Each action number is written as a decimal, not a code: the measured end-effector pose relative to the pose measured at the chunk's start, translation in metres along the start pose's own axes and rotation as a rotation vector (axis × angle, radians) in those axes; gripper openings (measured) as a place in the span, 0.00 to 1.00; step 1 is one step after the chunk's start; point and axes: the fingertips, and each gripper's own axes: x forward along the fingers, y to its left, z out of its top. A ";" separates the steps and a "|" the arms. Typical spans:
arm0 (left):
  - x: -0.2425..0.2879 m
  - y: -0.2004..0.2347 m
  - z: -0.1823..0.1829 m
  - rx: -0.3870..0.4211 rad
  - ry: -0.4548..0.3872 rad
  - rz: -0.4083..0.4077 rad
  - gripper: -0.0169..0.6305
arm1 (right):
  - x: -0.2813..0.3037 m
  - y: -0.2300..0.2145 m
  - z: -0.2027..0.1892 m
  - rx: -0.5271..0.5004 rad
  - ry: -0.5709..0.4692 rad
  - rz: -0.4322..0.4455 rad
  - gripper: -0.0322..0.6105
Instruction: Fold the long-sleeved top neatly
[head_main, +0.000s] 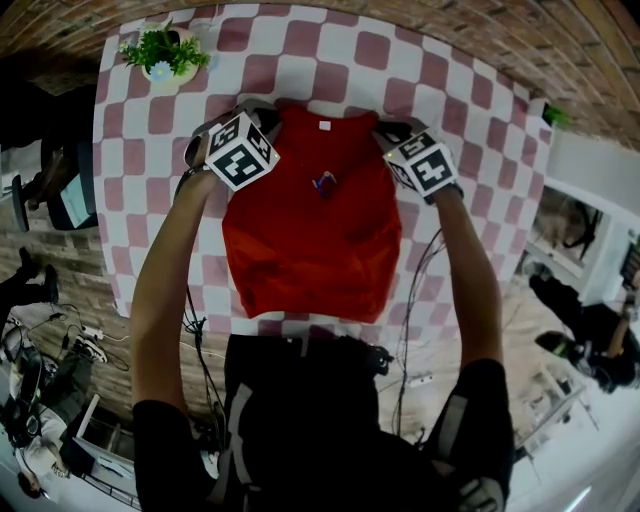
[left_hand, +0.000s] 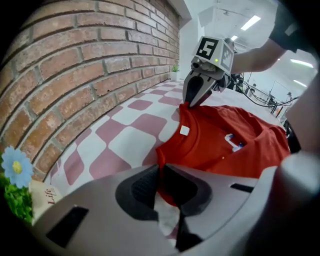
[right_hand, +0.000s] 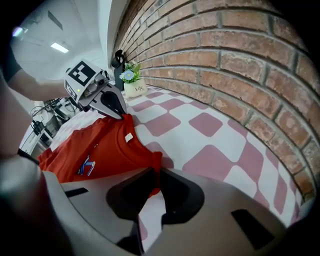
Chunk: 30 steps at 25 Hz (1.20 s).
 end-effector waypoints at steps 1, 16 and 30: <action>-0.001 0.003 0.002 -0.002 -0.006 0.014 0.08 | -0.001 -0.003 0.000 -0.004 0.003 -0.015 0.12; -0.058 0.022 0.035 0.057 -0.122 0.133 0.08 | -0.053 -0.010 0.037 0.005 -0.111 -0.124 0.11; -0.164 -0.061 0.049 0.156 -0.263 0.130 0.08 | -0.152 0.069 0.029 0.002 -0.225 -0.226 0.11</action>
